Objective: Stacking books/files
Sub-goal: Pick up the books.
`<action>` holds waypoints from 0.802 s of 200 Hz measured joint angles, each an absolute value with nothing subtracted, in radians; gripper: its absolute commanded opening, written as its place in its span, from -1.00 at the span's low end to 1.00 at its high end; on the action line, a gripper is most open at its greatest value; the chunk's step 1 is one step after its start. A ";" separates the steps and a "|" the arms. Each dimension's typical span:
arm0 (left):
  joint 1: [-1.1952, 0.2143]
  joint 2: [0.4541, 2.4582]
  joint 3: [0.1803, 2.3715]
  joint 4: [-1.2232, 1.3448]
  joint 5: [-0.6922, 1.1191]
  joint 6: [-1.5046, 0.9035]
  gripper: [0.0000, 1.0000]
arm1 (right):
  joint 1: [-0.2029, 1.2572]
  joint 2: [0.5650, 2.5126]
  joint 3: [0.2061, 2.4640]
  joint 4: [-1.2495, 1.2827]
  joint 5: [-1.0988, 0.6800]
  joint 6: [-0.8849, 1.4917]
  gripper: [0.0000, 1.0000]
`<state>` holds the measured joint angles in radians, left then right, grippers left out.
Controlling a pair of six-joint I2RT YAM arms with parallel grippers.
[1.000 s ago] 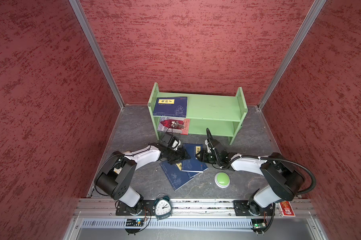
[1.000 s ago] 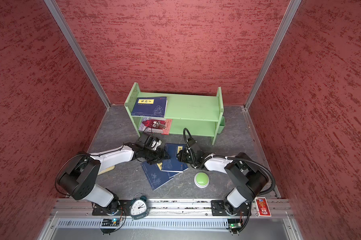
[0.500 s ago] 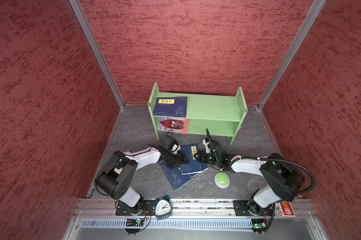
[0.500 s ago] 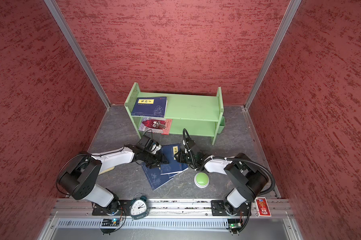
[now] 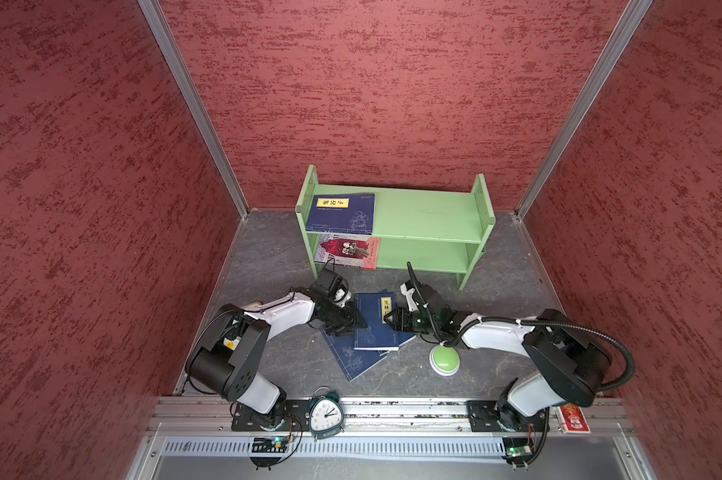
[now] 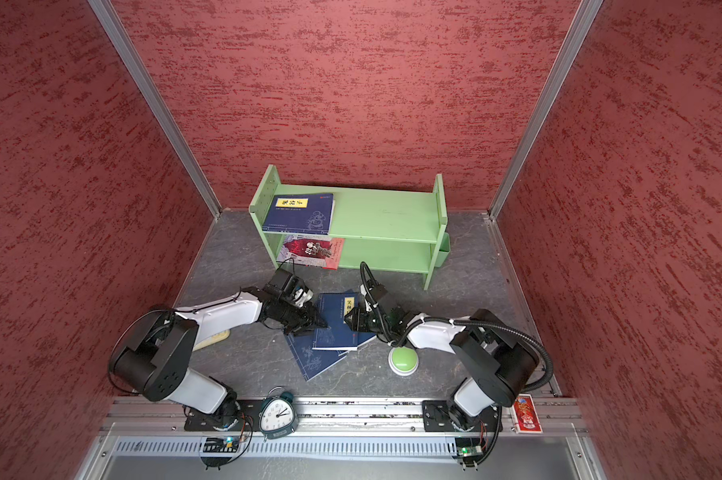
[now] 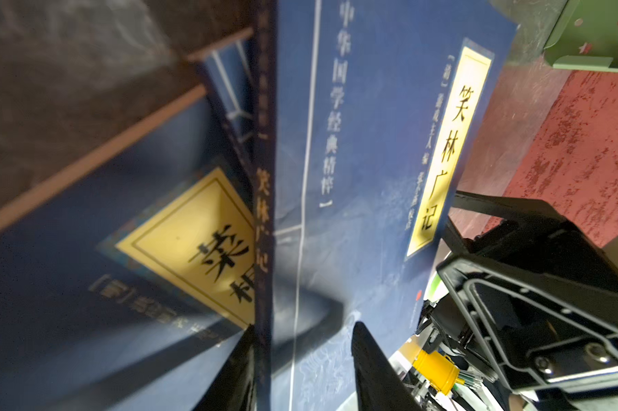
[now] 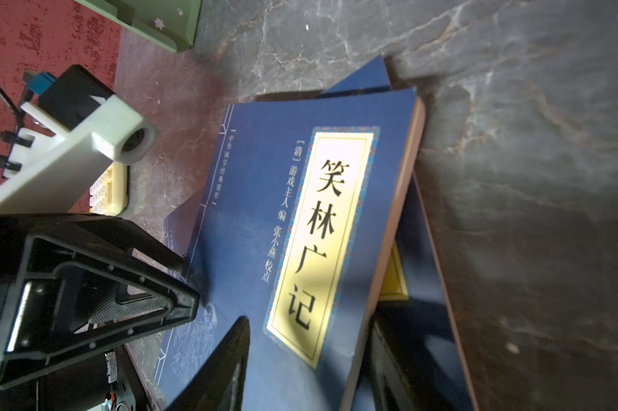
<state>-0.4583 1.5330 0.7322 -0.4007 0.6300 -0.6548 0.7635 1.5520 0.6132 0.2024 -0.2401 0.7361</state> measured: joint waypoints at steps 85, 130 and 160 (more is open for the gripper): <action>-0.454 1.482 0.707 -0.301 0.720 -0.702 0.58 | 0.777 1.570 0.629 0.179 -0.248 0.743 0.09; -0.450 1.468 0.702 -0.280 0.736 -0.720 0.02 | 0.785 1.571 0.637 0.163 -0.261 0.744 0.09; -0.447 1.467 0.700 -0.271 0.746 -0.721 -0.29 | 0.785 1.571 0.637 0.161 -0.268 0.744 0.10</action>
